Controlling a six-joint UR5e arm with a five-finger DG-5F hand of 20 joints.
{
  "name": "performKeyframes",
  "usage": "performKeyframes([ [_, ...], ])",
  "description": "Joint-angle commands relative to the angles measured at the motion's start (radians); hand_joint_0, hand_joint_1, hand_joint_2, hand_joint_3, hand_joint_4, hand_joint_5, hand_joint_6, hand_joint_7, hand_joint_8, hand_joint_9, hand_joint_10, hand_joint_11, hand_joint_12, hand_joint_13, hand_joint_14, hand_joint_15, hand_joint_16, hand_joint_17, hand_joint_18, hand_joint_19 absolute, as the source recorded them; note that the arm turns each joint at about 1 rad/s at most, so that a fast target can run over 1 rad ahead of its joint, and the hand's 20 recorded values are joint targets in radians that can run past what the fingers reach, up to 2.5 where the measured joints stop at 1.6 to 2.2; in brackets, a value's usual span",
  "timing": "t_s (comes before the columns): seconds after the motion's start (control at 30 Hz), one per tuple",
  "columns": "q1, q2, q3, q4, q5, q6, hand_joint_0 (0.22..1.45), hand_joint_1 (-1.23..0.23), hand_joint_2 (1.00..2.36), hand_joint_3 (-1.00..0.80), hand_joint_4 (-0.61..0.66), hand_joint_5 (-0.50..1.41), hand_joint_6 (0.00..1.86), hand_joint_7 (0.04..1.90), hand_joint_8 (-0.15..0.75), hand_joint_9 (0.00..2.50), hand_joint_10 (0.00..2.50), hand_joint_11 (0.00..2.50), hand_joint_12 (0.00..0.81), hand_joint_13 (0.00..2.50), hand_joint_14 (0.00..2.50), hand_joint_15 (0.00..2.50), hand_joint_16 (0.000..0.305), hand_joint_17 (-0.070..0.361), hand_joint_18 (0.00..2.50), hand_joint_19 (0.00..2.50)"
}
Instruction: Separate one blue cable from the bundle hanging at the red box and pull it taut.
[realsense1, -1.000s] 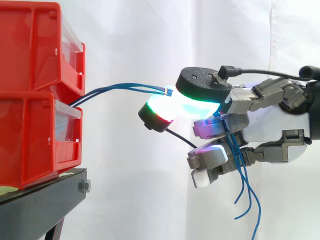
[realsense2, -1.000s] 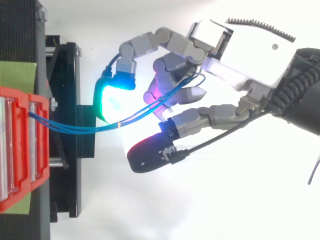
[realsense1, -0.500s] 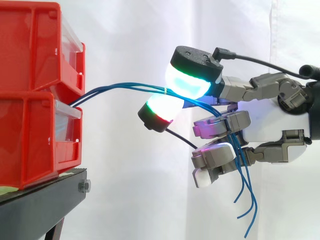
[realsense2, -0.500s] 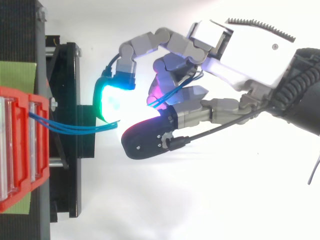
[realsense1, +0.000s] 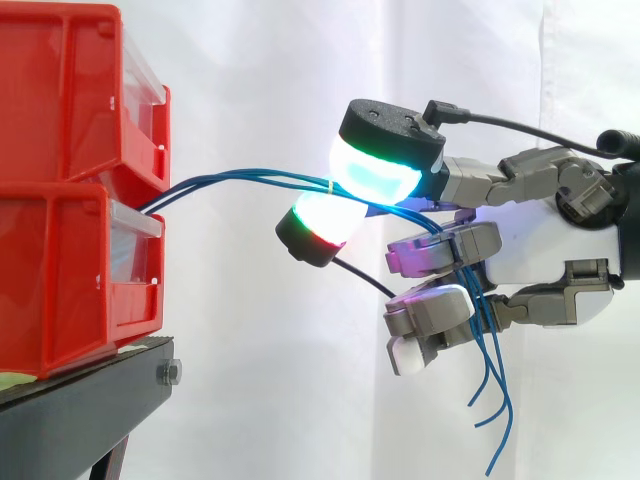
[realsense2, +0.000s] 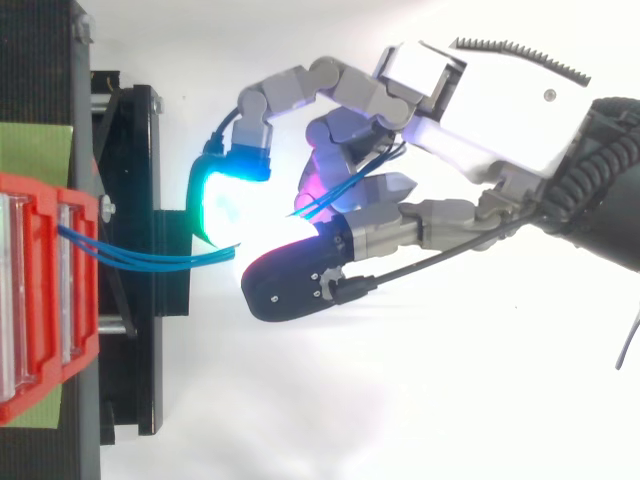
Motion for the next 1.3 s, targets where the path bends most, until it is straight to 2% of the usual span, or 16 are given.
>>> performKeyframes([
  [0.0, 0.000, -0.001, 0.000, 0.000, 0.001, 0.000, 0.86, -0.87, 1.00, -0.45, -0.23, -0.26, 0.89, 1.06, 0.118, 0.72, 1.68, 1.43, 0.293, 1.02, 0.30, 1.62, 0.043, 0.097, 0.65, 0.90],
  [0.2, 0.002, 0.000, 0.000, 0.000, 0.001, 0.000, 0.86, -0.89, 1.00, -0.50, -0.25, -0.27, 0.88, 1.07, 0.102, 0.66, 1.63, 1.48, 0.282, 1.01, 0.29, 1.64, 0.043, 0.097, 0.63, 0.86],
  [0.33, 0.000, 0.000, 0.000, 0.000, 0.001, 0.000, 0.86, -0.91, 1.00, -0.50, -0.25, -0.28, 0.87, 1.06, 0.102, 0.62, 1.68, 1.45, 0.278, 0.97, 0.45, 1.61, 0.043, 0.097, 0.63, 0.85],
  [0.5, 0.002, 0.000, 0.000, 0.000, 0.003, 0.000, 0.85, -0.92, 1.00, -0.50, -0.24, -0.29, 0.86, 1.05, 0.106, 0.59, 1.72, 1.44, 0.279, 0.92, 0.86, 1.48, 0.044, 0.098, 0.65, 0.84],
  [0.53, 0.000, 0.000, 0.000, 0.000, 0.001, 0.000, 0.85, -0.92, 1.00, -0.50, -0.25, -0.29, 0.86, 1.04, 0.104, 0.57, 1.74, 1.45, 0.274, 0.89, 1.21, 1.34, 0.044, 0.098, 0.65, 0.84],
  [0.6, 0.002, 0.000, 0.000, 0.000, 0.003, 0.000, 0.85, -0.92, 1.00, -0.50, -0.24, -0.29, 0.86, 1.05, 0.103, 0.56, 1.76, 1.44, 0.273, 0.89, 1.37, 1.27, 0.044, 0.098, 0.66, 0.84],
  [0.7, 0.002, 0.000, 0.000, 0.000, 0.003, 0.000, 0.85, -0.92, 1.00, -0.50, -0.24, -0.29, 0.86, 1.03, 0.106, 0.55, 1.78, 1.44, 0.272, 0.83, 1.84, 1.10, 0.043, 0.097, 0.67, 0.85],
  [0.8, 0.002, 0.000, 0.000, 0.000, 0.003, 0.000, 0.85, -0.92, 1.00, -0.50, -0.24, -0.29, 0.86, 1.03, 0.104, 0.53, 1.84, 1.41, 0.270, 0.80, 2.10, 1.02, 0.042, 0.094, 0.68, 0.85],
  [0.93, 0.002, 0.000, -0.002, 0.000, 0.003, 0.000, 0.85, -0.92, 1.00, -0.50, -0.24, -0.29, 0.86, 1.04, 0.103, 0.52, 1.88, 1.39, 0.267, 0.79, 2.17, 1.00, 0.041, 0.093, 0.68, 0.83],
  [1.27, 0.002, 0.000, -0.002, 0.000, 0.003, 0.000, 0.80, -0.97, 1.00, -0.50, -0.24, -0.29, 0.84, 1.04, 0.099, 0.45, 1.88, 1.38, 0.267, 0.78, 2.11, 1.06, 0.043, 0.097, 0.70, 0.78],
])
